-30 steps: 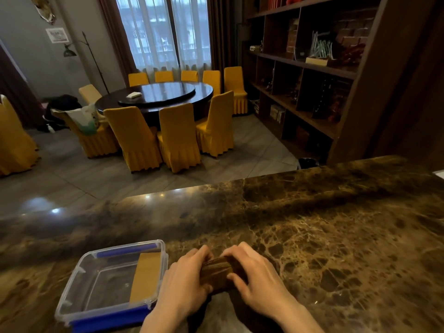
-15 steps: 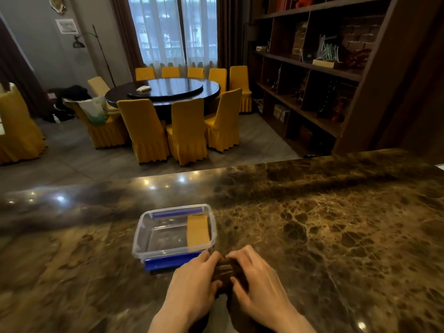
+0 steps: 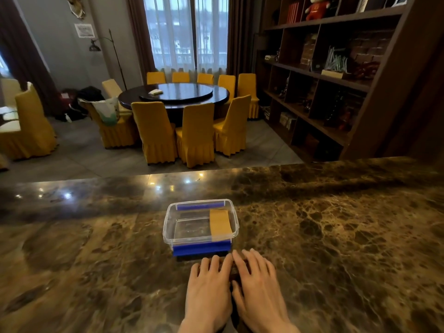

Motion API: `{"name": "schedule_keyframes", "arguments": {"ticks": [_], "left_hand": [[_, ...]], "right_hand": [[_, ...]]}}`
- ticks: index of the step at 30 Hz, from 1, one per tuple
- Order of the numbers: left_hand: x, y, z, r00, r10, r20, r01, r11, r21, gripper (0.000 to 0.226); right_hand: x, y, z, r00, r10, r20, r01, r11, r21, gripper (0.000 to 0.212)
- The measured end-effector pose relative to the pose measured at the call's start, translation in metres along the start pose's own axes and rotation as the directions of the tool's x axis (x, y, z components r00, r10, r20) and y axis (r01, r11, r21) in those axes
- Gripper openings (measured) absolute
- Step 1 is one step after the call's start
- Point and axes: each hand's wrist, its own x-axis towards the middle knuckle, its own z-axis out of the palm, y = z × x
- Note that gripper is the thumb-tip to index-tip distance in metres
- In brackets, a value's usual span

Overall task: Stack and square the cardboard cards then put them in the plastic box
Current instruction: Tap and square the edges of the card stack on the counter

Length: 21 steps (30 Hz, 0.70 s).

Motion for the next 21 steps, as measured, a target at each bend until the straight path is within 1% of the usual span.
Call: {"name": "schedule_keyframes", "arguments": {"ticks": [2, 4, 7, 8, 9, 10, 11, 12, 13, 14, 15, 16, 17, 20, 21], "left_hand": [[0.0, -0.002, 0.004, 1.0, -0.002, -0.01, 0.002, 1.0, 0.022, 0.064], [0.001, -0.001, 0.004, 1.0, -0.014, -0.006, 0.014, 1.0, 0.026, 0.064], [0.003, 0.001, -0.004, 1.0, -0.015, -0.002, 0.015, 0.999, -0.028, 0.068], [0.001, 0.0, -0.008, 0.999, -0.025, -0.035, 0.022, 0.995, -0.094, 0.07], [-0.002, -0.004, -0.011, 0.993, -0.075, -0.095, 0.054, 0.977, -0.208, 0.07], [-0.007, -0.008, -0.011, 0.968, -0.186, -0.168, 0.117, 0.928, -0.355, 0.066], [-0.013, -0.011, -0.009, 0.917, -0.343, -0.205, 0.184, 0.818, -0.545, 0.058], [-0.017, -0.012, -0.006, 0.853, -0.49, -0.178, 0.215, 0.642, -0.736, 0.047], [-0.018, -0.009, -0.003, 0.8, -0.594, -0.086, 0.225, 0.429, -0.875, 0.037], [-0.016, -0.005, -0.001, 0.768, -0.639, 0.029, 0.243, 0.249, -0.938, 0.03], [-0.013, 0.0, 0.002, 0.756, -0.645, 0.11, 0.262, 0.144, -0.954, 0.03], [-0.01, 0.005, 0.004, 0.756, -0.638, 0.148, 0.271, 0.099, -0.957, 0.03], [-0.009, 0.01, 0.008, 0.756, -0.638, 0.148, 0.272, 0.101, -0.957, 0.028], [-0.006, 0.023, 0.017, 0.735, -0.675, 0.071, 0.319, 0.25, -0.914, 0.011], [-0.004, 0.025, 0.019, 0.717, -0.695, 0.061, 0.341, 0.273, -0.9, 0.01]], "right_hand": [[0.001, -0.002, 0.0, 0.999, -0.023, -0.023, 0.023, 1.0, -0.008, 0.072], [0.001, -0.005, 0.0, 0.999, -0.052, -0.001, 0.052, 0.998, -0.045, 0.076], [0.005, -0.004, 0.0, 0.998, -0.048, 0.034, 0.05, 0.996, -0.07, 0.077], [0.005, -0.003, 0.0, 0.998, -0.054, 0.03, 0.056, 0.996, -0.07, 0.078], [0.004, -0.002, 0.002, 0.998, -0.059, 0.019, 0.06, 0.996, -0.072, 0.08], [0.003, -0.001, 0.003, 0.998, -0.059, 0.018, 0.061, 0.995, -0.079, 0.082], [0.002, 0.0, 0.005, 0.998, -0.058, 0.029, 0.06, 0.995, -0.079, 0.083], [0.002, 0.0, 0.007, 0.998, -0.055, 0.041, 0.058, 0.996, -0.069, 0.083], [0.002, 0.001, 0.007, 0.998, -0.052, 0.045, 0.055, 0.997, -0.051, 0.081], [0.004, 0.001, 0.008, 0.997, -0.048, 0.055, 0.049, 0.999, -0.021, 0.078], [0.007, 0.001, 0.008, 0.997, -0.03, 0.074, 0.029, 0.999, 0.014, 0.075], [0.008, 0.0, 0.008, 0.996, -0.014, 0.091, 0.012, 0.999, 0.03, 0.074], [0.01, 0.0, 0.008, 0.995, -0.007, 0.102, 0.004, 0.999, 0.034, 0.073], [0.01, 0.0, 0.008, 0.994, -0.011, 0.113, 0.007, 0.999, 0.031, 0.073], [0.01, 0.001, 0.008, 0.994, -0.02, 0.109, 0.017, 0.999, 0.036, 0.072]]}}
